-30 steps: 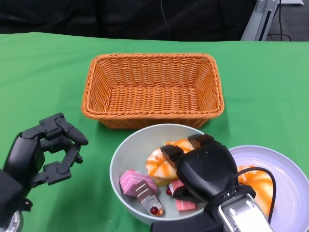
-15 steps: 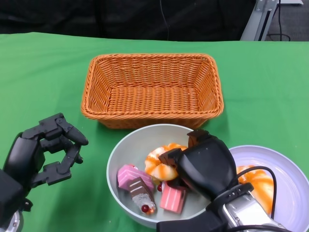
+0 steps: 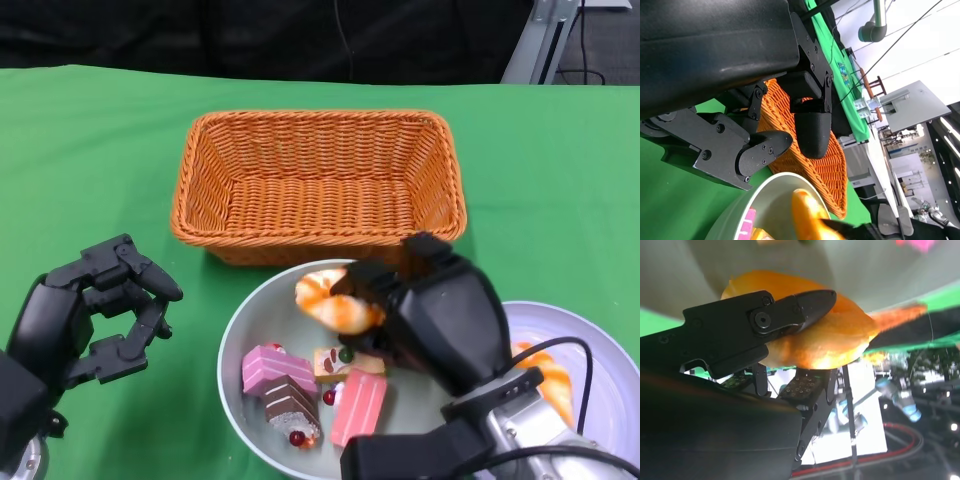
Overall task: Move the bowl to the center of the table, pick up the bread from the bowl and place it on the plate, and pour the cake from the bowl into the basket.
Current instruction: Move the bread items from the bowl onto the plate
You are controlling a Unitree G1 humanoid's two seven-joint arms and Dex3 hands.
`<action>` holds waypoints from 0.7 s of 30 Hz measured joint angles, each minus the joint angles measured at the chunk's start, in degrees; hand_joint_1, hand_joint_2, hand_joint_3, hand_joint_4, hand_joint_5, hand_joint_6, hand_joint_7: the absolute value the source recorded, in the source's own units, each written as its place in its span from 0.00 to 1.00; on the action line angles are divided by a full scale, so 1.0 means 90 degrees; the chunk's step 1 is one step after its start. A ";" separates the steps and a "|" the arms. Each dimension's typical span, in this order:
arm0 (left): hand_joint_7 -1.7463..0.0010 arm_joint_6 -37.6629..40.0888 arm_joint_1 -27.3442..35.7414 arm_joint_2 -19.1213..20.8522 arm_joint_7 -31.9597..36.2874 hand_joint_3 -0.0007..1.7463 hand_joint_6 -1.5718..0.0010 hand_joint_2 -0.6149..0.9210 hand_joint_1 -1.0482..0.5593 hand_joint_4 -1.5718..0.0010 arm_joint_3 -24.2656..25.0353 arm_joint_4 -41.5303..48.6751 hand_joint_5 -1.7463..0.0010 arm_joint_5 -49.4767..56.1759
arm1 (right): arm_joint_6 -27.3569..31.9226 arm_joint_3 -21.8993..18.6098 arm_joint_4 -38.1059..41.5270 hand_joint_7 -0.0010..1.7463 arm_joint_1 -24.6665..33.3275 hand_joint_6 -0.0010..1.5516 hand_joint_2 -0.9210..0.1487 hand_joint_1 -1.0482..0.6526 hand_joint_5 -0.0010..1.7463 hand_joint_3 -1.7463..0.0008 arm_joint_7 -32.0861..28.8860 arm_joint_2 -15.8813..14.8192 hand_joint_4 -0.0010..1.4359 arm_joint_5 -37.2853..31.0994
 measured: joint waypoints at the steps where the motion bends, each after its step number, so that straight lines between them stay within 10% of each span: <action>1: 0.23 0.0003 0.0000 0.0000 0.0000 0.52 0.55 0.84 0.61 0.52 0.0001 0.0000 0.09 -0.0002 | -0.0041 -0.0038 -0.0143 0.39 0.0005 0.55 0.00 0.49 0.81 0.94 0.0021 -0.0016 0.53 0.0097; 6: 0.23 0.0014 -0.0001 -0.0001 0.0000 0.51 0.55 0.84 0.61 0.52 0.0000 -0.0003 0.09 -0.0003 | -0.0111 -0.0272 -0.0902 0.32 0.0181 0.62 0.00 0.51 0.68 0.92 0.0393 -0.0075 0.60 0.0393; 14: 0.23 0.0019 0.0004 0.0002 0.0004 0.51 0.55 0.85 0.60 0.53 0.0003 -0.0011 0.09 0.0017 | -0.0182 -0.0665 -0.2486 0.40 0.0984 0.64 0.05 0.55 0.74 0.88 0.0825 -0.0170 0.62 0.0604; 21: 0.24 0.0080 -0.0027 0.0011 0.0006 0.51 0.55 0.84 0.61 0.52 0.0031 0.0030 0.09 -0.0017 | -0.0361 -0.1329 -0.3584 0.48 0.1904 0.61 0.32 0.57 0.81 0.55 0.1083 -0.0499 0.61 0.0768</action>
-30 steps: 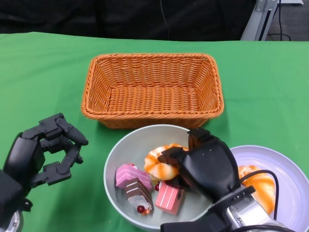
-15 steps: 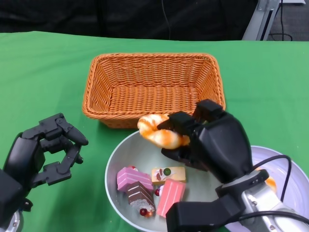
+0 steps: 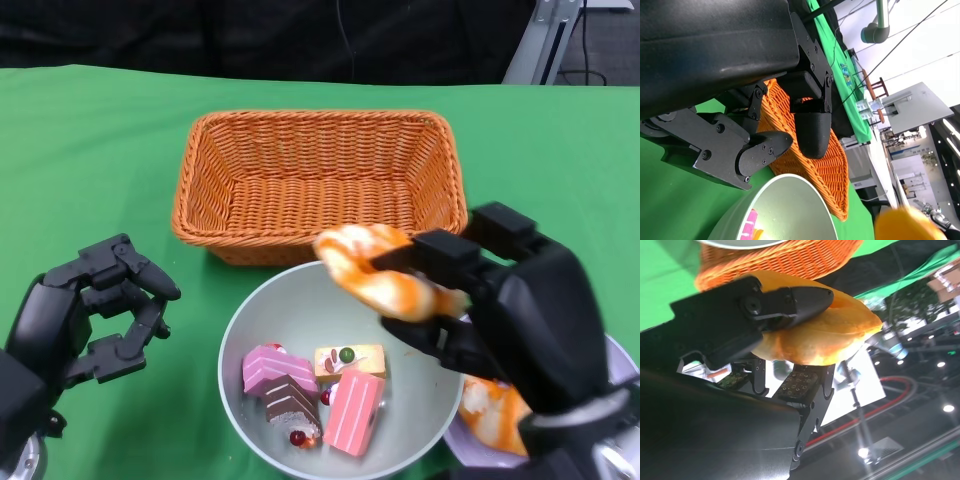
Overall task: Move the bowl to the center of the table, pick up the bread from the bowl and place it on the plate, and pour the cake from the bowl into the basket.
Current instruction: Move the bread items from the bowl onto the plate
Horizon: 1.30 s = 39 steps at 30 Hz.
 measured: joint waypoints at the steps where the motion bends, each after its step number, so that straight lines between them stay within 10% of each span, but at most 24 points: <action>1: 0.24 -0.0001 -0.0012 0.0003 0.0000 0.51 0.54 0.84 0.61 0.52 0.0009 0.0038 0.09 0.0002 | -0.0009 -0.0094 -0.0109 0.47 0.0165 0.62 0.34 0.58 0.81 0.55 0.0038 -0.0028 0.61 -0.0001; 16: 0.23 0.0003 -0.0190 0.0124 -0.0055 0.54 0.54 0.83 0.62 0.52 0.0149 0.0418 0.09 -0.0097 | 0.0010 -0.1282 -0.0323 0.44 0.1580 0.63 0.35 0.60 0.90 0.64 -0.0186 -0.0265 0.58 -0.0203; 26: 0.22 -0.0023 -0.0269 0.0164 -0.0172 0.53 0.55 0.83 0.62 0.52 0.0182 0.0632 0.10 -0.0155 | 0.0143 -0.1751 0.0606 0.30 0.1643 0.69 0.09 0.59 0.87 0.93 -0.0465 -0.0336 0.58 -0.0162; 39: 0.22 -0.0119 -0.0273 0.0164 -0.0183 0.52 0.55 0.84 0.62 0.52 0.0189 0.0660 0.11 -0.0167 | 0.0289 -0.1895 0.2066 0.20 0.1143 0.73 0.04 0.59 0.80 0.99 -0.0627 -0.0424 0.61 0.0208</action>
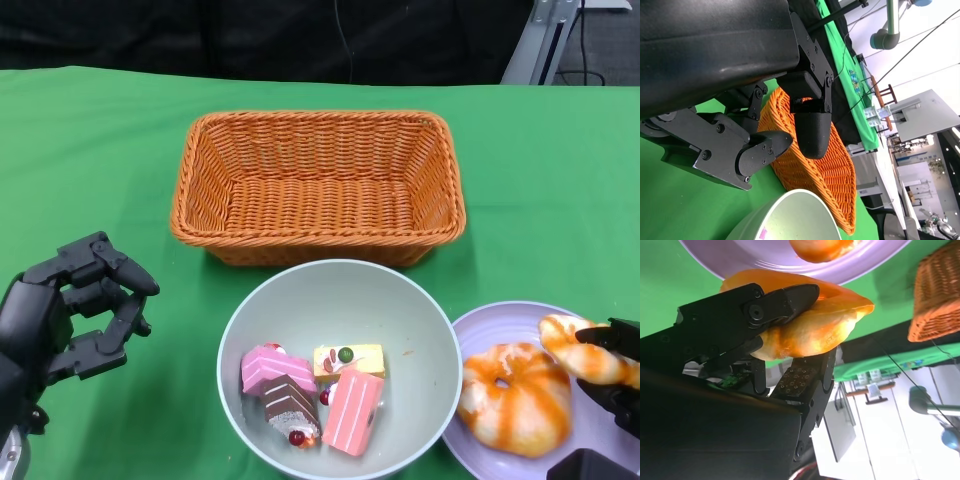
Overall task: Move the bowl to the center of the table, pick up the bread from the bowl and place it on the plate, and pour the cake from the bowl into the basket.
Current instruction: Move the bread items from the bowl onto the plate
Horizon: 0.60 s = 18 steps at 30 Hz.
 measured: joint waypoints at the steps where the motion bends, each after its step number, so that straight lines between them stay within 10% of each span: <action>1: 0.22 0.0001 0.0000 0.0000 0.0000 0.52 0.55 0.84 0.62 0.52 0.0000 -0.0001 0.10 -0.0001 | 0.0040 0.0003 0.0055 0.20 -0.0053 0.73 0.05 0.59 0.80 0.99 0.0003 -0.0002 0.61 0.0015; 18: 0.23 0.0007 0.0000 0.0015 -0.0030 0.51 0.55 0.85 0.63 0.52 0.0000 -0.0001 0.11 -0.0029 | 0.0651 0.0351 0.0958 0.11 -0.0771 0.78 0.02 0.54 0.99 0.99 0.0265 -0.0017 0.50 0.0172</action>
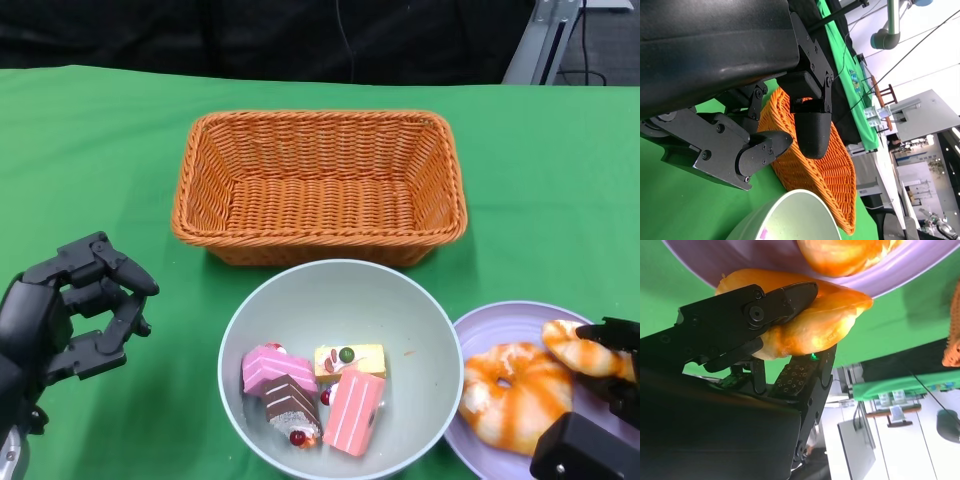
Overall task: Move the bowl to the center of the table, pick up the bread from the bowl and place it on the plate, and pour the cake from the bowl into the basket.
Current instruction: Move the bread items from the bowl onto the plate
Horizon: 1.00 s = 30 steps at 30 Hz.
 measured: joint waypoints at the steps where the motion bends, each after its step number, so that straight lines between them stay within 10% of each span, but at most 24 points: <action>1: 0.23 0.0000 0.0000 0.0003 0.0000 0.51 0.55 0.85 0.63 0.52 0.0000 -0.0001 0.11 0.0001 | 0.0061 0.0030 0.0000 0.11 -0.0034 0.77 0.02 0.53 0.99 0.99 0.0080 0.0000 0.50 0.0028; 6: 0.23 0.0000 0.0001 0.0012 0.0000 0.51 0.54 0.85 0.63 0.52 0.0000 -0.0001 0.11 0.0001 | 0.0276 0.0163 -0.0047 0.10 -0.0064 0.74 0.03 0.52 0.93 1.00 0.0318 0.0000 0.51 0.0077; 16: 0.23 -0.0002 0.0000 0.0026 -0.0001 0.52 0.55 0.84 0.62 0.52 -0.0003 -0.0010 0.11 -0.0007 | 0.1558 0.0363 -0.1415 0.00 0.0255 0.53 0.02 0.46 0.11 1.00 0.2164 -0.0097 0.66 0.0054; 21: 0.23 -0.0002 0.0000 0.0028 -0.0001 0.52 0.55 0.84 0.62 0.52 -0.0003 -0.0010 0.11 -0.0024 | 0.1759 0.0417 -0.1704 0.00 0.0338 0.51 0.02 0.45 0.05 1.00 0.2513 -0.0134 0.68 0.0049; 30: 0.23 -0.0013 0.0000 0.0044 -0.0004 0.52 0.55 0.84 0.62 0.52 -0.0002 0.0009 0.10 -0.0030 | 0.2837 0.0690 -0.3188 0.00 0.0604 0.17 0.00 0.25 0.00 0.95 0.4729 -0.0335 0.24 -0.0196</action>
